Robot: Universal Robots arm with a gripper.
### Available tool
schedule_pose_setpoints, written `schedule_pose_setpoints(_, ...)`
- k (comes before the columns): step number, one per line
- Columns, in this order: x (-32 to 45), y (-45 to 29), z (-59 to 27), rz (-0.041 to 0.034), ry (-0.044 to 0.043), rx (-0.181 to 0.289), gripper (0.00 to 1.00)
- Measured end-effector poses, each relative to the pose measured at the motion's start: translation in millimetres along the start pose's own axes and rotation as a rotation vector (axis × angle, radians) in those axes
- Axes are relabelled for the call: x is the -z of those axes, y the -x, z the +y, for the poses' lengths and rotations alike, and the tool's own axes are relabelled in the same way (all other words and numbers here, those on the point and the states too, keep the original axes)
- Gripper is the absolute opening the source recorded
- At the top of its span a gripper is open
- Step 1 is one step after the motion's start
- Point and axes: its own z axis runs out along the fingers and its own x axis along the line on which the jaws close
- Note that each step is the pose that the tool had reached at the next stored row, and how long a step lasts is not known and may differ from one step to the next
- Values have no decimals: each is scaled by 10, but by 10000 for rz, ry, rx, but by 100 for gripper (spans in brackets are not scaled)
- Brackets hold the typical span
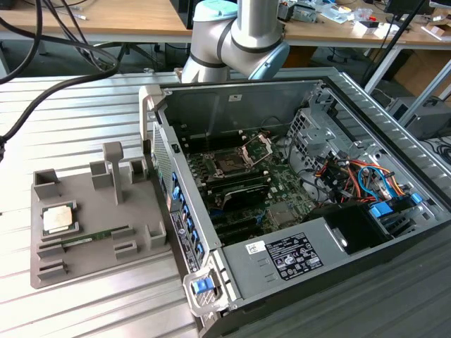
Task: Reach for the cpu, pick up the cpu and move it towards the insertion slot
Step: 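Pick up the cpu and move it towards the insertion slot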
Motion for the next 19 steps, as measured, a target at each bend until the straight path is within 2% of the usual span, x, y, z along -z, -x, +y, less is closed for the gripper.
schedule_pose_setpoints(19, -64, -37, -2, 0, 0, 0, 10)
